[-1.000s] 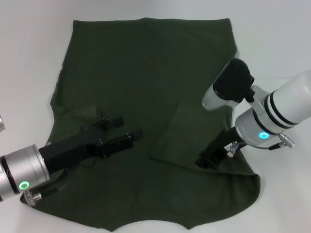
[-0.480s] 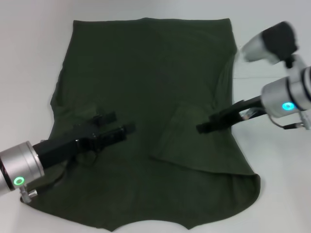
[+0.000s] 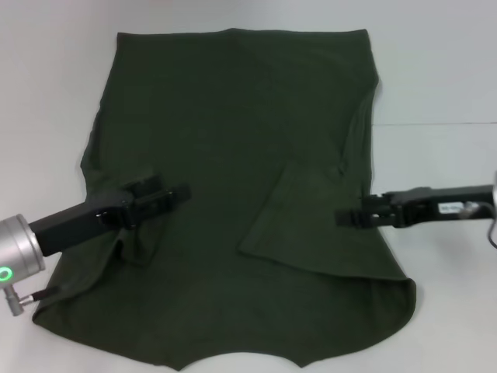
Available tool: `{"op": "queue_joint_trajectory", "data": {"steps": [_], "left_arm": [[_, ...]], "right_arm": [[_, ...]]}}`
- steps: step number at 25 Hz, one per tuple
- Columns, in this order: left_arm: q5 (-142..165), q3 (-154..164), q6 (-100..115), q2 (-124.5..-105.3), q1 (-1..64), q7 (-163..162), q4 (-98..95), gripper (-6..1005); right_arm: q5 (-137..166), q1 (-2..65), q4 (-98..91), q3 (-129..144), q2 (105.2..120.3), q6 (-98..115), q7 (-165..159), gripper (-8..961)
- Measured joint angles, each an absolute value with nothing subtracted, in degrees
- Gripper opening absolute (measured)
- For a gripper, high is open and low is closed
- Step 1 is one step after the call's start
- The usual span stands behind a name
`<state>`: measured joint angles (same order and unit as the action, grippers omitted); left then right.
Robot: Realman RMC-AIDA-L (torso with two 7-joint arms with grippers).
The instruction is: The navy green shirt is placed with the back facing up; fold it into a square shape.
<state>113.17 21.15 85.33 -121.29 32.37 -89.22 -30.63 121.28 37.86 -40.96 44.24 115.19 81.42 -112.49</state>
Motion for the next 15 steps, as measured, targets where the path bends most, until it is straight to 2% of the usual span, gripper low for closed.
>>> {"op": "queue_joint_trajectory", "data": {"steps": [1,4,11,15], "left_arm": [[113.83,21.22,85.53,-121.07,32.37,-90.59,-31.40,916],[116.58,21.12,85.67,-119.83,32.30,-96.73,-34.13,915],[126.20,18.02,87.43,-116.72,32.03,-113.88,-40.73,912],[132.55,12.42,88.36,-114.96,31.75,-121.14,-42.43,910]], "right_arm": [[120.46,37.14,-40.89,43.61,114.98,82.52,-111.81,904],[118.92,35.13,-39.87,41.12,113.56,86.03,-110.44,909],[118.70,34.08,-32.58,39.27,108.45,91.63,-109.65,922],[119.02,34.01,-31.85,39.61,106.55,94.05,-109.61,924]]}}
